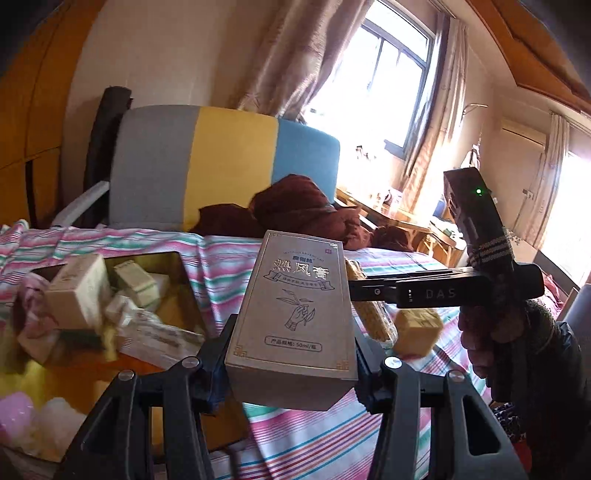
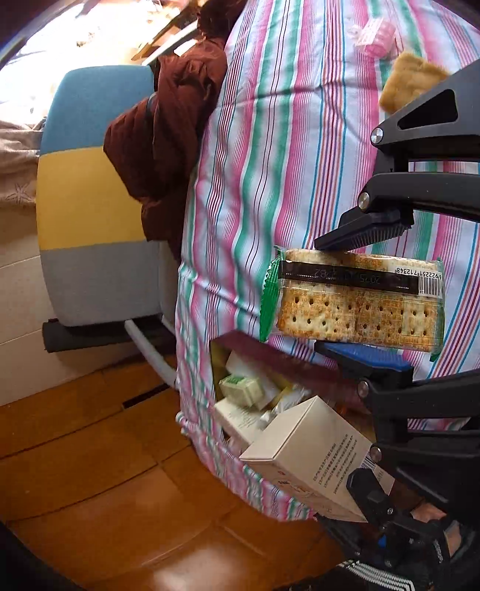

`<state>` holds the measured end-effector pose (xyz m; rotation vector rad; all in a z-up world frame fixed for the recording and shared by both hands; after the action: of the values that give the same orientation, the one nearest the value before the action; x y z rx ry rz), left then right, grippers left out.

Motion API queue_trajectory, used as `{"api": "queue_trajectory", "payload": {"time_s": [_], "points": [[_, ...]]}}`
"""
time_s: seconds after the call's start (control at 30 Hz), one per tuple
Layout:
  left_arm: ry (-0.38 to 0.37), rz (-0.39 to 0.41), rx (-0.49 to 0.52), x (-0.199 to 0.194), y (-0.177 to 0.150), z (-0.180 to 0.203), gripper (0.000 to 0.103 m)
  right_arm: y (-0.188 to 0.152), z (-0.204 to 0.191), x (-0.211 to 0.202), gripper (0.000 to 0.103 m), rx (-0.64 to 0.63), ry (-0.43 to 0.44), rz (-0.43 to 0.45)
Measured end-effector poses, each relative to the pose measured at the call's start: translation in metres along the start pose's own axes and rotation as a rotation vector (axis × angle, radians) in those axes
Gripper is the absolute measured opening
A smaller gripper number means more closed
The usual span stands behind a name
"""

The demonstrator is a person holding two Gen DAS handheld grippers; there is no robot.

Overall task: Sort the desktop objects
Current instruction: 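Carry the white box and cracker pack over the gold tray with both tools, then open both tools to drop the box and crackers into the tray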

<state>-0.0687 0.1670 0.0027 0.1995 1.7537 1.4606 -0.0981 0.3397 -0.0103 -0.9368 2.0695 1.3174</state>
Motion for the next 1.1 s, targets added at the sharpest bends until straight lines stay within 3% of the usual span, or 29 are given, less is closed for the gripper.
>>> {"api": "queue_trajectory", "payload": {"time_s": [0.23, 0.4, 0.63, 0.77, 1.1], "points": [[0.224, 0.001, -0.112, -0.051, -0.024, -0.112, 0.054, 0.0, -0.115, 0.044, 0.048, -0.056, 0.193, -0.047], [0.321, -0.038, -0.216, -0.06, -0.048, -0.175, 0.054, -0.014, -0.191, 0.079, 0.048, -0.14, 0.237, -0.094], [0.358, -0.092, -0.298, -0.049, -0.073, -0.216, 0.053, -0.044, -0.24, 0.144, 0.048, -0.263, 0.161, -0.197], [0.348, -0.107, -0.343, -0.046, -0.088, -0.229, 0.053, -0.051, -0.245, 0.165, 0.048, -0.307, 0.118, -0.231], [0.315, -0.114, -0.383, -0.041, -0.096, -0.236, 0.053, -0.041, -0.241, 0.188, 0.05, -0.222, 0.107, -0.255]]}}
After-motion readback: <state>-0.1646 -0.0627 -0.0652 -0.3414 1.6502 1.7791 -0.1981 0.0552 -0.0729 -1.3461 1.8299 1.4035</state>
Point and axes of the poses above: each gripper's, at about its wrist camera, not at the fingertips, and x roughly the way its jaws point, z to its right, y to its top, the point moved 7 cm from there along x, roughly the way its jaws point, and after that the axes turned 15 degrees about x, right-handed, at the moved point
